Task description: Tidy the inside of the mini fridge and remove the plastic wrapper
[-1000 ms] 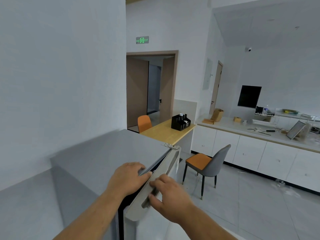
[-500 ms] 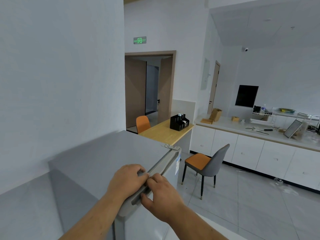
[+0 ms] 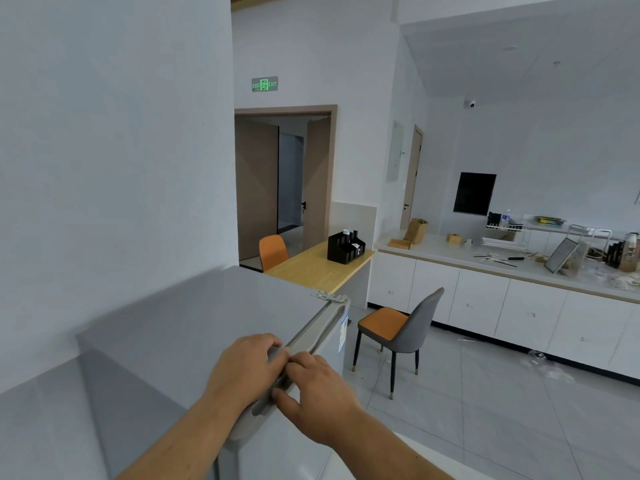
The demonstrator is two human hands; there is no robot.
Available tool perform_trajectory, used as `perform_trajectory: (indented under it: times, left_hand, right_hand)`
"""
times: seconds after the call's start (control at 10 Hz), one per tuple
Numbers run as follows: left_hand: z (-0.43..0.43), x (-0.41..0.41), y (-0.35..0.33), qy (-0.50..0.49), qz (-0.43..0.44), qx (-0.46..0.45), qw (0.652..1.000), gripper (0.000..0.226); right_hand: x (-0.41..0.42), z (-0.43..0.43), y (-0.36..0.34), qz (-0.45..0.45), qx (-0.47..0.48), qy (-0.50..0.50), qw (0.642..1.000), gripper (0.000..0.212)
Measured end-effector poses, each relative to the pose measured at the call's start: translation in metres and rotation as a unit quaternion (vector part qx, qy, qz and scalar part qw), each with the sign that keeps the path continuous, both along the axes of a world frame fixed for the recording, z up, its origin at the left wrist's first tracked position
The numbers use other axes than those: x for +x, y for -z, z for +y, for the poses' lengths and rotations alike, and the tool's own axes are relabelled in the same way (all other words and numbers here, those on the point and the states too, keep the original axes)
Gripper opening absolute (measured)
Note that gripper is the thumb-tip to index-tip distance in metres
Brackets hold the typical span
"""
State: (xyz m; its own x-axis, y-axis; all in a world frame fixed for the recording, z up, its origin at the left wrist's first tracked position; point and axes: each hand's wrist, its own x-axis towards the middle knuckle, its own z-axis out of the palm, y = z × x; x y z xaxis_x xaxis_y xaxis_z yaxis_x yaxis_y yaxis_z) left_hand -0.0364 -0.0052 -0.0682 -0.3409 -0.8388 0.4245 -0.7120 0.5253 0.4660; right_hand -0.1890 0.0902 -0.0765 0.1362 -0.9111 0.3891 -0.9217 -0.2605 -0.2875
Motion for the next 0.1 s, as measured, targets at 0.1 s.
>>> perform_trajectory:
  times: [0.1]
  left_hand:
    - [0.0070,-0.0019,-0.0030,0.016,0.011,-0.051,0.999,0.054]
  right_hand:
    - [-0.0167,0.0038,-0.0139,-0.006,0.002,0.013,1.000,0.062]
